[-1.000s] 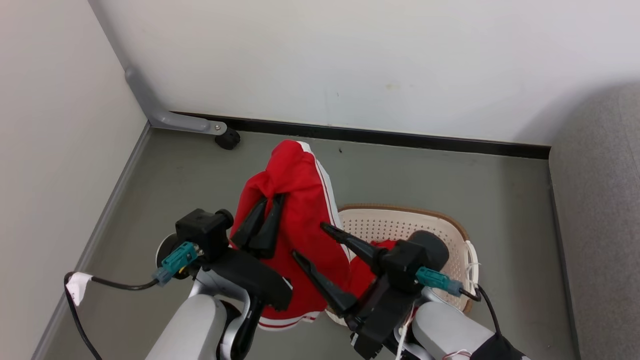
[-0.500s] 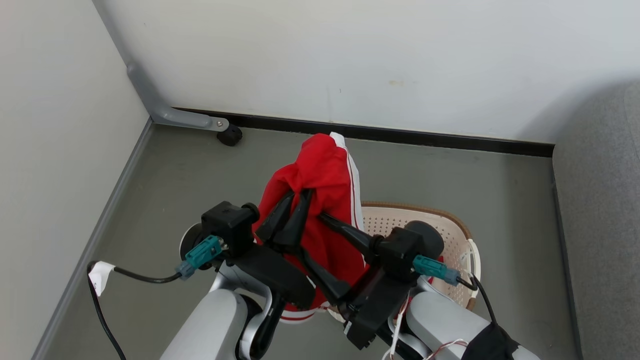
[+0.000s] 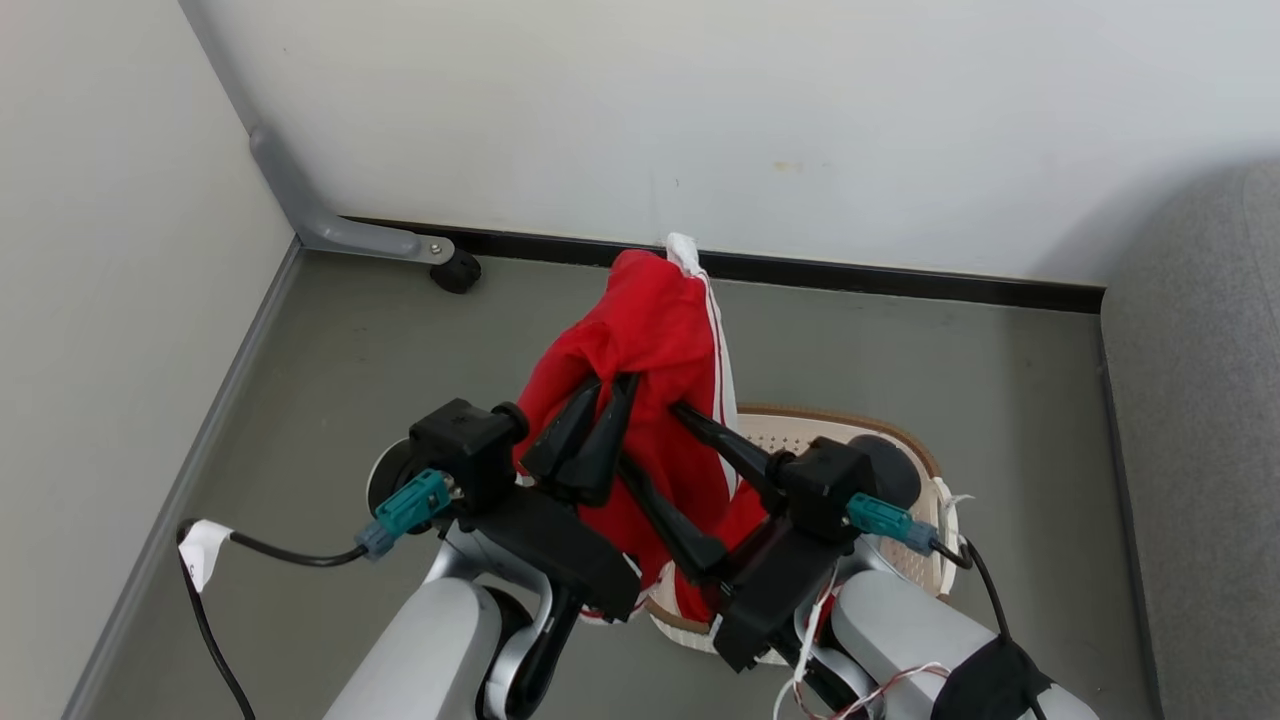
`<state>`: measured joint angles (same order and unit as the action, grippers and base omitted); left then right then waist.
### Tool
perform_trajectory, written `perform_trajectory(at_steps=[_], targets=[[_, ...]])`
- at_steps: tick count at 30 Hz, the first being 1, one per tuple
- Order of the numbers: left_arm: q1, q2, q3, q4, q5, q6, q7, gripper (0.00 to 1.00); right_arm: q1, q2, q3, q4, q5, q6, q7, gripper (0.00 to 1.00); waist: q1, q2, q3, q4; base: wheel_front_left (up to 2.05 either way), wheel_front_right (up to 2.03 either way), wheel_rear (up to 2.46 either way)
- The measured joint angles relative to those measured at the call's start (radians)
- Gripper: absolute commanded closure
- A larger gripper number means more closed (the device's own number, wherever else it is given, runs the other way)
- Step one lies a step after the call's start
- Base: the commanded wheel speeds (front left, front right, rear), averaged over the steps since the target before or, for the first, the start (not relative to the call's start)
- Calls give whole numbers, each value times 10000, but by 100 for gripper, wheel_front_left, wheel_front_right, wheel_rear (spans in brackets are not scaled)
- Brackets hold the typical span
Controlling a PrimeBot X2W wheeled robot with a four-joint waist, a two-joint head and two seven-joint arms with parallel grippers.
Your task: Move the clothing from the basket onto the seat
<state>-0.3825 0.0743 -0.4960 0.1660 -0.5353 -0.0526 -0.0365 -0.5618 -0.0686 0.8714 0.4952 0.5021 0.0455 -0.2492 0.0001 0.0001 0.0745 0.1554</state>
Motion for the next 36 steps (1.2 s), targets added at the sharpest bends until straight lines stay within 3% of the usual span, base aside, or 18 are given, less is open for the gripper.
perform_trajectory(at_steps=[8, 9, 11, 23, 24, 25, 26, 27, 28, 36], targets=[[27, -6, -228, -286, -35, -4, 109, 100, -11, 0, -58, 17, -12, -27, 0, 0, 0, 0, 27, 8, 0, 0, 0], [28, -8, -249, -326, -46, -4, 157, 100, -13, 0, -58, 15, -12, -27, 0, 51, -1, 0, 37, 14, 0, 0, 0], [30, -10, -268, -385, -94, -4, 176, 100, -18, 0, -58, -2, -12, -29, 0, 100, 0, 0, 62, 29, 0, 0, 0], [68, 21, -100, -447, -136, 42, 274, 100, -31, 6, -230, -6, -10, -15, 0, 100, 0, 0, 259, 14, 0, 0, 0], [80, 54, -58, -474, -136, 98, 274, 91, -33, 4, -251, -15, -10, -15, 0, 100, 0, 0, 273, -6, 0, 0, 0], [125, 96, 12, -522, -136, 102, 274, 71, -39, 6, -251, -25, -10, -12, 0, 100, 0, 0, 286, -35, 0, 0, 0], [167, 134, 46, -527, -136, 109, 272, 61, -44, 15, -284, -21, -10, -2, 0, 100, 0, 0, 298, -71, 0, 0, 0], [212, 174, 65, -537, -136, 151, 272, 22, -43, 15, -341, -19, -10, -2, 0, 100, 0, 0, 308, -113, 0, 0, 0], [240, 213, 86, -552, -134, 186, 272, 0, -45, 12, -420, -17, -12, -2, 0, 100, 0, 0, 322, -154, 0, 0, 0], [473, 483, 150, -591, -121, 186, 261, 0, -44, 4, -1007, 140, -123, 36, 2, 100, 0, 0, 429, -586, 0, 0, 0]])
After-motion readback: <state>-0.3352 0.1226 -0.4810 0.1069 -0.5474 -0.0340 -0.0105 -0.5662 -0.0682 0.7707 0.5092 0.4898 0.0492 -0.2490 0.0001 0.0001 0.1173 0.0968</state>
